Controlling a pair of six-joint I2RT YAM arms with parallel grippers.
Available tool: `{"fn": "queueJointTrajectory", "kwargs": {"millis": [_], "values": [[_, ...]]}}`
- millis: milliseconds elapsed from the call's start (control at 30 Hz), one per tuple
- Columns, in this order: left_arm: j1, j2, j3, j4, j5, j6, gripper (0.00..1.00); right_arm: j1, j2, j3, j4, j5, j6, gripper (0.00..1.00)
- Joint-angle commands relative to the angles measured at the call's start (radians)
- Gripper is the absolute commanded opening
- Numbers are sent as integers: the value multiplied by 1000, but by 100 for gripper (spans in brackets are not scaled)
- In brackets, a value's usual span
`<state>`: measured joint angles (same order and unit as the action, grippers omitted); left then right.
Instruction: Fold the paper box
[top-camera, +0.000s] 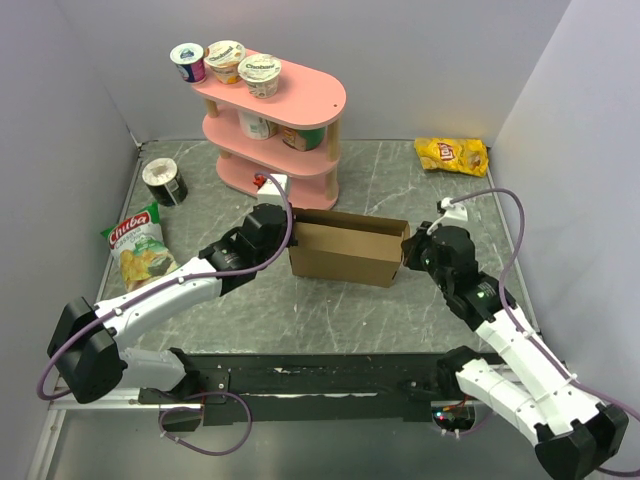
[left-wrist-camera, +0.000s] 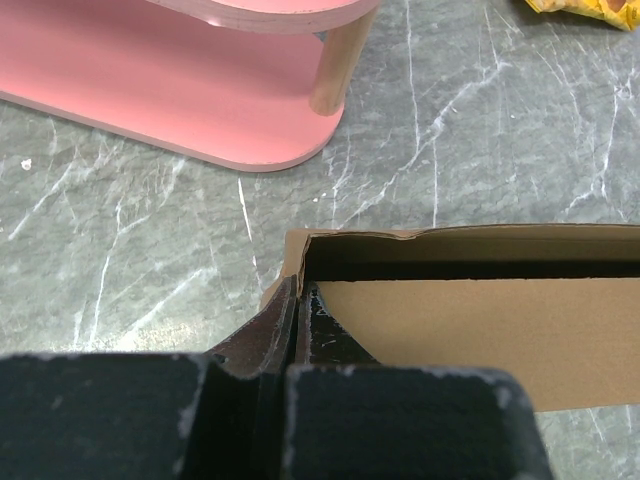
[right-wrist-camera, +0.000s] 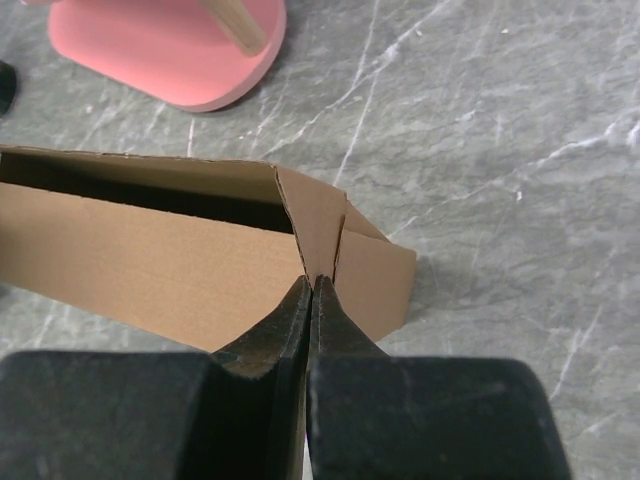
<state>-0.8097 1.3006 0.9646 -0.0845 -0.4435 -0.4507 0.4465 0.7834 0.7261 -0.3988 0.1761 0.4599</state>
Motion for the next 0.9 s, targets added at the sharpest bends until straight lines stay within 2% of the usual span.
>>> {"fn": "queueJointTrajectory", "kwargs": {"millis": [0, 133, 400, 500, 533, 600, 633, 733, 867], "values": [[-28, 75, -50, -256, 101, -22, 1, 61, 54, -7, -175, 83, -10, 0], [-28, 78, -49, -256, 98, -20, 1, 113, 76, -25, -184, 137, 16, 0], [-28, 81, -78, -235, 106, -3, 1, 120, 36, 15, -224, 168, 20, 0], [-28, 75, -75, -242, 95, 10, 1, 121, 22, 86, -262, 180, 3, 17], [-28, 74, -73, -247, 92, 18, 1, 120, 16, 105, -276, 183, -7, 32], [-28, 71, -72, -253, 86, 24, 1, 121, 13, 160, -288, 188, -15, 46], [-28, 68, -72, -258, 86, 29, 1, 121, 11, 179, -296, 189, -26, 57], [-28, 65, -73, -261, 83, 38, 1, 120, 5, 239, -298, 171, -47, 75], [-28, 66, -70, -264, 78, 46, 1, 116, 16, 295, -298, 142, -87, 83]]}}
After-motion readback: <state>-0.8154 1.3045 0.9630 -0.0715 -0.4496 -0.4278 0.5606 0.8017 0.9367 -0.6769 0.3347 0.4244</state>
